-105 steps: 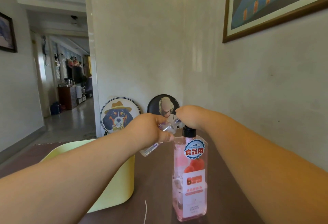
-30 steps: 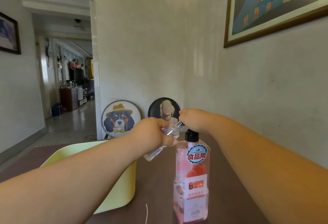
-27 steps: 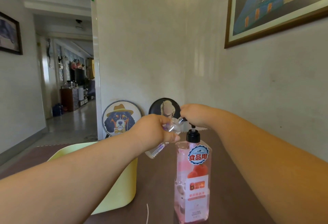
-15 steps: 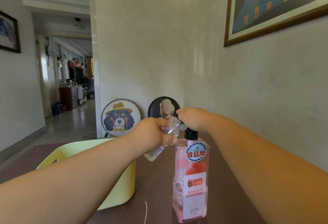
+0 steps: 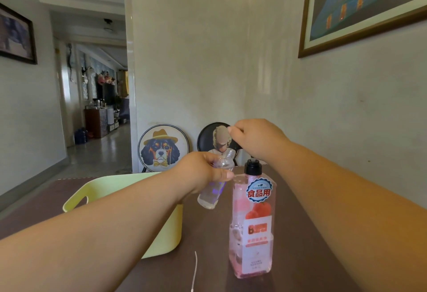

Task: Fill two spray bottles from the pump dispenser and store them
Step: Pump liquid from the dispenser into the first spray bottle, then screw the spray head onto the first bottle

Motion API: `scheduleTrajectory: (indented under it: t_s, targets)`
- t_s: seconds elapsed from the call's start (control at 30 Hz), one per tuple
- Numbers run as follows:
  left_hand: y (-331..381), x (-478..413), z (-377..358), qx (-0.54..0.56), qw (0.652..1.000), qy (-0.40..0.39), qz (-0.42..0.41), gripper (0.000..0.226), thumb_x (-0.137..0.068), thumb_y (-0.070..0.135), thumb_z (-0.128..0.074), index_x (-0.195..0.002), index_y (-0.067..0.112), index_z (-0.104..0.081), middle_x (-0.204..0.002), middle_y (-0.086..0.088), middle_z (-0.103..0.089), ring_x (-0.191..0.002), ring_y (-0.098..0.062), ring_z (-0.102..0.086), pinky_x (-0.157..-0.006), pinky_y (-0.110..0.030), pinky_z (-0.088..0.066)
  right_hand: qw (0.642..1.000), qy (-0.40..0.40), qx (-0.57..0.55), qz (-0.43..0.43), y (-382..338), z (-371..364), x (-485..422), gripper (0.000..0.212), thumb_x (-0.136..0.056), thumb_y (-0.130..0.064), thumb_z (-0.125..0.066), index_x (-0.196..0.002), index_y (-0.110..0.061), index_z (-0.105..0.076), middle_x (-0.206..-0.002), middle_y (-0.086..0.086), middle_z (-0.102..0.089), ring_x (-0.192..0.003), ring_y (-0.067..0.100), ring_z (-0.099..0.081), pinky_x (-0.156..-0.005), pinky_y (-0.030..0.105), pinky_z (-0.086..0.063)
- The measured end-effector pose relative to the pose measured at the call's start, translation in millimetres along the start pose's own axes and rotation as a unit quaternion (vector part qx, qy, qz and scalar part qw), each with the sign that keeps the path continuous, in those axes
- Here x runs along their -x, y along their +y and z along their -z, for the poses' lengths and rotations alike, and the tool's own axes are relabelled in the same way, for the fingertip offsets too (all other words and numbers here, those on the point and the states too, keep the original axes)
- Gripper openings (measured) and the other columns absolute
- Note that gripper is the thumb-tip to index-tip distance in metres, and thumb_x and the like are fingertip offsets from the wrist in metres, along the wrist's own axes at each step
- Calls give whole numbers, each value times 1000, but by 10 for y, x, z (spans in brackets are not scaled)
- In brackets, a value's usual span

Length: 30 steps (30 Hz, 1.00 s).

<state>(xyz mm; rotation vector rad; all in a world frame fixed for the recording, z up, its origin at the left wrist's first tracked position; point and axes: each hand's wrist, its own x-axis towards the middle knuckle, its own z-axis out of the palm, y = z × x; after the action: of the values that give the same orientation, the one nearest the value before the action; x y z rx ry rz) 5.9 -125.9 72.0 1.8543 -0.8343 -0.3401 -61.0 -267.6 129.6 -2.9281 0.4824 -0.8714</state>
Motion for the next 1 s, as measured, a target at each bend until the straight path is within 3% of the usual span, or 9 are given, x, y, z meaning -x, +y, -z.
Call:
scheduleTrajectory:
  t_s: [0.07,0.13,0.2,0.27,0.43,0.57,0.7,0.83,1.0]
  targets:
    - [-30,78,36,13,1000,1,6,23,-74,18,-79,-95,21,-72,-103,-13,-75,-97,-32,-71,-91,-44,-56,998,56,-12,30,-60,59,78,38,-96,-42,-34,-68,-23,-53,-70,0,-57,-76,25,-56,-58,29,-41]
    - [-103,187,86,23,1000,2,16,22,-75,16,-78,-96,19,-71,-96,-9,-73,-88,-26,-70,-86,-37,-58,993,88,-35,65,-145,106,170,29,-95,-41,-40,-95,-25,-65,-95,-1,-69,-90,23,-62,-74,34,-52]
    - [-215,326,142,41,999,4,31,24,-77,13,-77,-100,15,-71,-92,-6,-71,-79,-21,-67,-74,-30,-57,989,94,-39,107,-251,111,285,29,-93,-38,-46,-113,-26,-63,-112,-5,-67,-96,19,-60,-83,32,-50]
    - [-356,474,199,51,997,15,49,27,-78,13,-76,-104,13,-70,-92,-6,-69,-77,-19,-65,-63,-24,-55,985,88,-49,138,-362,49,401,29,-92,-36,-49,-116,-26,-62,-113,-6,-65,-96,18,-60,-85,31,-49]
    - [-703,823,304,56,994,57,71,33,-77,17,-76,-109,14,-69,-111,-16,-71,-86,-23,-62,-69,-28,-48,979,69,-57,182,-615,-225,715,23,-90,-36,-54,-110,-28,-62,-105,-8,-66,-96,18,-62,-82,32,-51]
    - [-885,1074,343,53,993,71,73,29,-77,20,-77,-105,15,-71,-106,-14,-72,-87,-23,-61,-73,-31,-51,977,17,-47,207,-727,-481,1023,18,-89,-34,-53,-105,-28,-59,-99,-9,-61,-93,17,-58,-77,30,-48]
    - [-1057,1263,370,60,992,78,80,33,-71,21,-80,-103,14,-71,-105,-16,-72,-87,-25,-64,-86,-41,-55,979,-63,-20,192,-728,-763,1316,23,-88,-19,-50,-107,-24,-61,-109,-3,-64,-97,19,-60,-79,29,-49]
    - [-1149,1378,400,62,990,83,93,34,-72,22,-80,-104,15,-71,-102,-15,-70,-85,-26,-63,-76,-39,-55,958,-207,46,192,-717,-971,1552,38,-85,-10,-48,-118,-29,-57,-115,-2,-59,-99,20,-55,-67,24,-42]
    - [-1175,1445,420,72,989,87,98,31,-75,18,-78,-105,14,-70,-91,-7,-66,-81,-23,-60,-68,-28,-49,910,-349,99,200,-723,-1277,1763,38,-86,-8,-49,-120,-24,-57,-124,2,-59,-112,29,-56,-86,35,-46]
